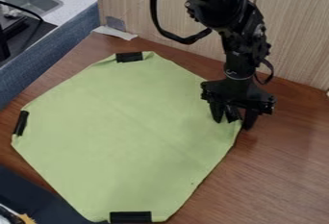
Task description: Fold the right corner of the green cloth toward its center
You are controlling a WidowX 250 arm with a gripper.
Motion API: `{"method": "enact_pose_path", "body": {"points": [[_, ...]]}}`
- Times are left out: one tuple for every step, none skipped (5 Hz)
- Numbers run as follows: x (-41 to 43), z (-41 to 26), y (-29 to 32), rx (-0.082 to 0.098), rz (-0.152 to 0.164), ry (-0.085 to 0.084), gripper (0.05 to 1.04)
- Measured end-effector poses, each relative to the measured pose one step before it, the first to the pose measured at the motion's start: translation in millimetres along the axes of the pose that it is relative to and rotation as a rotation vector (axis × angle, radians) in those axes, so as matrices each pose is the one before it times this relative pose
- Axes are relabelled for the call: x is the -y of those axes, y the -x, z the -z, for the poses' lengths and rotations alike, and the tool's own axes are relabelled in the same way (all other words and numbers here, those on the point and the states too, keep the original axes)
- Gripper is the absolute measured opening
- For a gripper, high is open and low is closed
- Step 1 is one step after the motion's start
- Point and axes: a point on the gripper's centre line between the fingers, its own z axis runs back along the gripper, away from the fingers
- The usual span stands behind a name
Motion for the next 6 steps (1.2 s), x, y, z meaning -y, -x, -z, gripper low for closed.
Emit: {"method": "enact_pose_path", "body": {"points": [[-3.66,0.61,3.40,0.0006,-0.0001,-0.0016,0.414],[-0.93,0.02,2.24,-0.0065,0.0084,0.0002,0.209],[3.83,-1.02,2.24,-0.0049,0.0148,0.0236,0.100],[3.19,-4.85,3.12,-0.0042,0.0147,0.0270,0.072],[-0.97,-19.17,-4.53,0.0342,-0.0025,0.0296,0.072],[-9.71,-26.27,-1.20,0.0432,0.0005,0.0232,0.070]]}}
